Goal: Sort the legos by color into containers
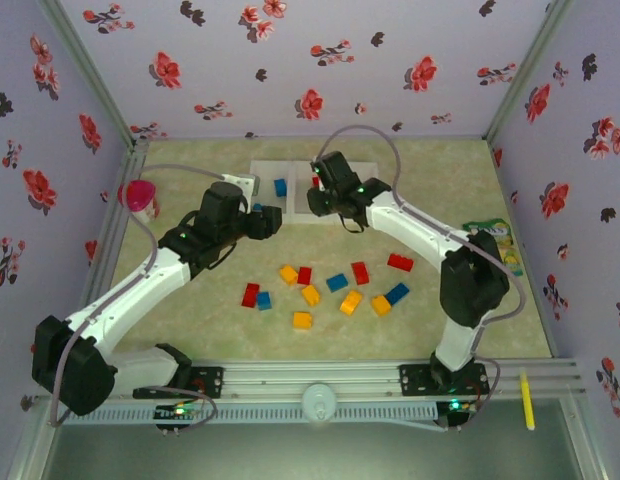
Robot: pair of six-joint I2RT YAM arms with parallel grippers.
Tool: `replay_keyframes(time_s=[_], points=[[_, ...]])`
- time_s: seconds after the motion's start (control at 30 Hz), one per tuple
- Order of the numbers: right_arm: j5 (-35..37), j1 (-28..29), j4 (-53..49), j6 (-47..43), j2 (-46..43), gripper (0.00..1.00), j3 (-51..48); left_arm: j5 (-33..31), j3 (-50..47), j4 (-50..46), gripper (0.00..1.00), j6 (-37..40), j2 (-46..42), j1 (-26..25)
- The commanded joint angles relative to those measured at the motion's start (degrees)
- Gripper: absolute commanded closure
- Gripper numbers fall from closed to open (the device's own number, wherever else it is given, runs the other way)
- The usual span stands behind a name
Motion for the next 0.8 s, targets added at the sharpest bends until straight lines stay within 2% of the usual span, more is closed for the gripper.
replay_keyframes(time_s=[0.0,0.23,0.4,0.5,0.67,0.77], points=[[1.04,-1.45,-1.43,-1.32,5.08,0.8,4.93,1.16,-0.28,-0.15,0.28,0.91,0.15,-0.04],[-1.23,-3.71,-1.67,-1.13,14.75,0.78,15.25,1.08,-0.7,-5.44,0.28,-0.49,-0.17,-0.08],[-2.3,-4.81,-2.65,-1.05,19.15,0.72,19.89,1.05,-1.42,-8.78,0.28,-2.11,-0.38,-0.11],[-3.09,-5.2,-2.96,-1.29,20.15,0.64,21.33,0.55,-2.29,-10.98,0.29,-4.15,-0.91,-0.2],[-3.59,-5.21,-3.86,-1.72,20.22,0.45,22.35,-3.35,-3.49,-17.87,0.29,-10.35,-1.96,-0.31],[-3.77,-5.19,-4.47,-1.67,19.4,0.42,22.09,-6.19,-4.85,-23.94,0.29,-14.98,-2.24,-0.46]])
